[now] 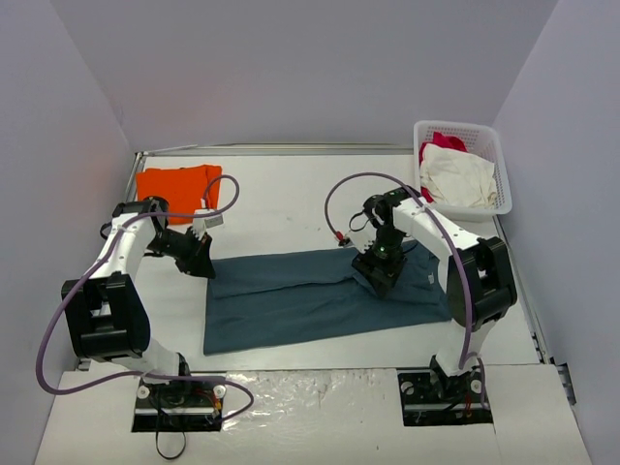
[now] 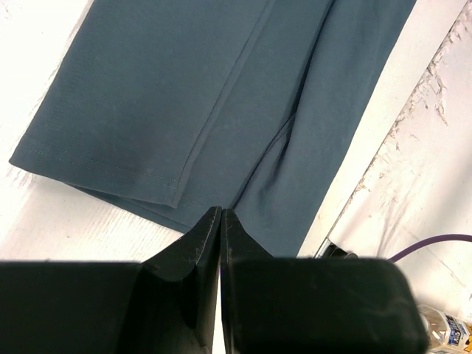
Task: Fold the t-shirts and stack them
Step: Fold the other side of the tshirt into a rectangle
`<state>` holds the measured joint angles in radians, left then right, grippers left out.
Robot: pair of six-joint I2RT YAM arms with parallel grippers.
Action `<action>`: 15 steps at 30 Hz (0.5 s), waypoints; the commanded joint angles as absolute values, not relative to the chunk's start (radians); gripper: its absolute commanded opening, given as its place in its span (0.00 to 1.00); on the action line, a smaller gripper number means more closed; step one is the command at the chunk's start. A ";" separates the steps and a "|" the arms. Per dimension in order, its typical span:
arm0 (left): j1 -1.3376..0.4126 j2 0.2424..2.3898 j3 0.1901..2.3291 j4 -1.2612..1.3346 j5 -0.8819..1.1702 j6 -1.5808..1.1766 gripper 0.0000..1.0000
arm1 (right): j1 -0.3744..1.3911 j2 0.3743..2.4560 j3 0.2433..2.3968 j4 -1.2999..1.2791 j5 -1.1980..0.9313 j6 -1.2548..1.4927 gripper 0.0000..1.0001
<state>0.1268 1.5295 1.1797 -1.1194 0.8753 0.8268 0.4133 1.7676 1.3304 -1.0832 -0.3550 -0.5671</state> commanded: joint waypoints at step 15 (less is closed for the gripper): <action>0.129 1.483 1.166 -1.132 0.879 0.841 0.05 | 0.391 1.733 1.465 -0.984 -0.257 -0.499 0.43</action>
